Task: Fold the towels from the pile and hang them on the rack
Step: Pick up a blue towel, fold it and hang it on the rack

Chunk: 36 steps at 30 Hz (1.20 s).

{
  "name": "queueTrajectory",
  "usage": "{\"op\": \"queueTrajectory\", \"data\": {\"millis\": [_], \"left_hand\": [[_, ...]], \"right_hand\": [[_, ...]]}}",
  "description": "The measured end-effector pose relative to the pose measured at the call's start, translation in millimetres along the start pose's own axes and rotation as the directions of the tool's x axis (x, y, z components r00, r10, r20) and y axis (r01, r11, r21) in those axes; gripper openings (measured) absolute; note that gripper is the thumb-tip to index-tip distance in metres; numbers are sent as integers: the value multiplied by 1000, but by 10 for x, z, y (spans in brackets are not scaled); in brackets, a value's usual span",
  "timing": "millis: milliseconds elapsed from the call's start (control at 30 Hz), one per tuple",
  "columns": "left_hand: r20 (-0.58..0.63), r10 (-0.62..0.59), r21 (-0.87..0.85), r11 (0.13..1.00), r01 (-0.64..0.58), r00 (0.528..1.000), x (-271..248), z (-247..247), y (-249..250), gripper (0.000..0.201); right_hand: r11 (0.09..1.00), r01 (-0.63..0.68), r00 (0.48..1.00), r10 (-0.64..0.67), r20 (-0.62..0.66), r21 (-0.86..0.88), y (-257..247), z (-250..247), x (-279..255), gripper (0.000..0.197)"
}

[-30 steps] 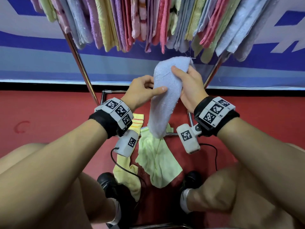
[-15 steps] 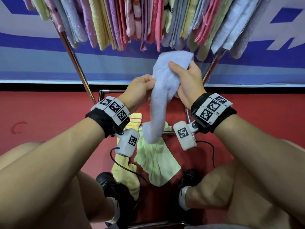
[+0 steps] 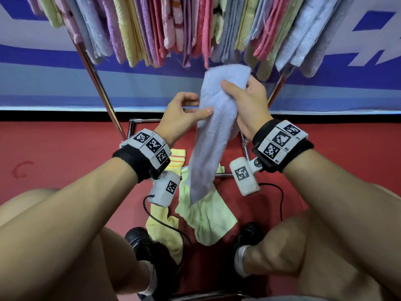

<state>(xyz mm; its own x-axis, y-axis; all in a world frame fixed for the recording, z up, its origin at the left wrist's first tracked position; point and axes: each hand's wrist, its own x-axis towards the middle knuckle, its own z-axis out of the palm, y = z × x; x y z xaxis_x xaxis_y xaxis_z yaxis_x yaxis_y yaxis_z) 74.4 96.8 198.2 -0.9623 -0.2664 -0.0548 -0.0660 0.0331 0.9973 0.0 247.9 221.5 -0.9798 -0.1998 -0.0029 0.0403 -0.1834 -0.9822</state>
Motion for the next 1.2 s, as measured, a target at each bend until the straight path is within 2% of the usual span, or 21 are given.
{"op": "queueTrajectory", "data": {"millis": [33,133,300,400,467,533,600,667,733,833,933,1000,1033,1067,1133,1167,1200], "left_hand": [[31,-2,7,1000,2,1000,10,-14,1,46],[152,-5,6,1000,4,988,16,-40,22,35],[172,-21,13,1000,19,985,2,-20,39,38],[232,-32,44,999,22,972,-20,40,78,20],[243,-9,53,999,-4,970,-36,74,136,18],[138,63,76,994,-74,988,-11,75,187,16],[-32,104,62,993,-101,994,54,28,201,15],[-155,88,29,996,-84,984,108,-29,192,20],[-166,49,31,999,-45,985,139,-66,178,21],[-103,-17,120,992,30,995,157,-126,227,13],[-157,-35,114,992,53,987,144,-190,321,14],[-197,-61,71,995,76,978,104,-208,370,15],[-205,-64,118,989,89,977,91,-215,393,21],[-211,-53,238,966,104,976,84,-230,406,33],[-238,67,544,835,76,969,95,-261,408,50],[-234,165,640,768,24,958,88,-264,429,49],[-160,228,659,749,-68,961,72,-246,477,46]], "right_hand": [[1000,-4,1000,4,11,0,-2,1,-4,31],[1000,-15,1000,15,15,3,-30,-24,8,35],[999,-35,999,35,-21,-9,-117,-100,118,38],[997,-73,996,72,-49,-12,-114,-118,137,35],[988,-132,990,136,-38,85,-120,-115,111,41],[921,-310,948,283,143,237,-124,-96,24,64],[867,-446,880,380,285,221,-21,-37,-125,73],[896,-445,869,428,248,15,169,70,-312,59],[917,-385,888,399,229,-105,336,122,-388,41],[942,-329,920,335,203,-67,342,132,-335,32],[940,-339,918,341,202,-44,252,145,-277,31],[938,-337,925,346,158,-79,218,161,-213,30],[933,-342,924,355,142,-108,179,170,-182,31],[927,-350,918,368,146,-136,126,173,-157,36],[915,-345,908,381,172,-208,-19,142,-110,51],[911,-316,907,372,196,-265,-107,120,-98,54],[899,-267,900,362,245,-348,-204,91,-93,51]]}}
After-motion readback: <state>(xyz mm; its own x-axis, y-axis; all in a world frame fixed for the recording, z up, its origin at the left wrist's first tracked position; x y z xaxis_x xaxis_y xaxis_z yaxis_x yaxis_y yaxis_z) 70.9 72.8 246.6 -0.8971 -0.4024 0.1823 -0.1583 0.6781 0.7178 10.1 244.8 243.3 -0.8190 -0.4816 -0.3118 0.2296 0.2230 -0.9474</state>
